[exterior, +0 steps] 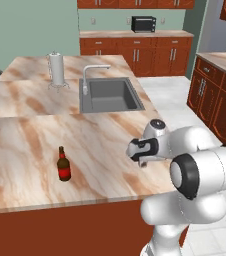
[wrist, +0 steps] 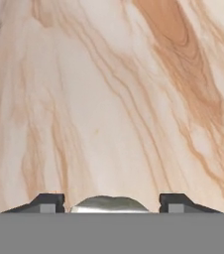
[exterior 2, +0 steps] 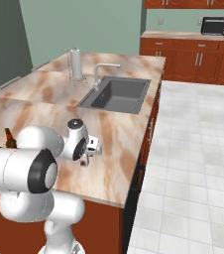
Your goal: Move the drinks to the dining counter.
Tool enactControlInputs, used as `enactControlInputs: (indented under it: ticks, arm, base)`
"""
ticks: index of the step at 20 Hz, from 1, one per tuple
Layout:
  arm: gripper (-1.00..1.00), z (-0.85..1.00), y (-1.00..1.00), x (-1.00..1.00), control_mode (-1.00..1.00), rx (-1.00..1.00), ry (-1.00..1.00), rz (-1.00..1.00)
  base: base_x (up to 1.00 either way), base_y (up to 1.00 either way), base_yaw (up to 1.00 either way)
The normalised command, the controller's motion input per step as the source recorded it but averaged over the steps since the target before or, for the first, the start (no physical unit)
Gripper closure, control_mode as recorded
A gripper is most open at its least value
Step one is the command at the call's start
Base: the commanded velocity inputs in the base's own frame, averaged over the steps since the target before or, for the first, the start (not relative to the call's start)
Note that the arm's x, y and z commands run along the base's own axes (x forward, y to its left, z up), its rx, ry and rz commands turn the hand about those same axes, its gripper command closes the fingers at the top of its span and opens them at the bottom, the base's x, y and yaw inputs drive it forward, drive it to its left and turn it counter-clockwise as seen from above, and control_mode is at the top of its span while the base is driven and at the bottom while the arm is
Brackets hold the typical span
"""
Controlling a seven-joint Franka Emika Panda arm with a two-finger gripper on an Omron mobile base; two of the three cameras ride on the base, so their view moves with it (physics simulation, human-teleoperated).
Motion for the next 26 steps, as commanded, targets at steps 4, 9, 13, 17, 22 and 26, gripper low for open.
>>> enactControlInputs:
  ticks: [4,9,13,17,22,26]
  arm:
    - [-1.0,0.06,0.0,-0.21,-1.0,0.0,-0.04,0.02]
    - [-1.0,0.21,0.0,-0.3,-1.0,0.0,-0.09,0.04]
    - [-1.0,0.43,0.0,-0.3,-1.0,0.0,-0.11,0.05]
    - [-1.0,0.47,0.0,-0.33,-1.0,0.0,-0.1,0.04]
    - [-1.0,0.76,0.0,-0.42,-1.0,0.0,-0.11,0.04]
    - [-1.0,0.93,0.0,-0.43,-1.0,0.0,-0.06,0.01]
  base:
    - [0.0,0.0,0.0]
    - [0.0,0.0,0.0]
    - [0.0,0.0,0.0]
    - [0.0,0.0,0.0]
    - [0.0,0.0,0.0]
    - [0.0,0.0,0.0]
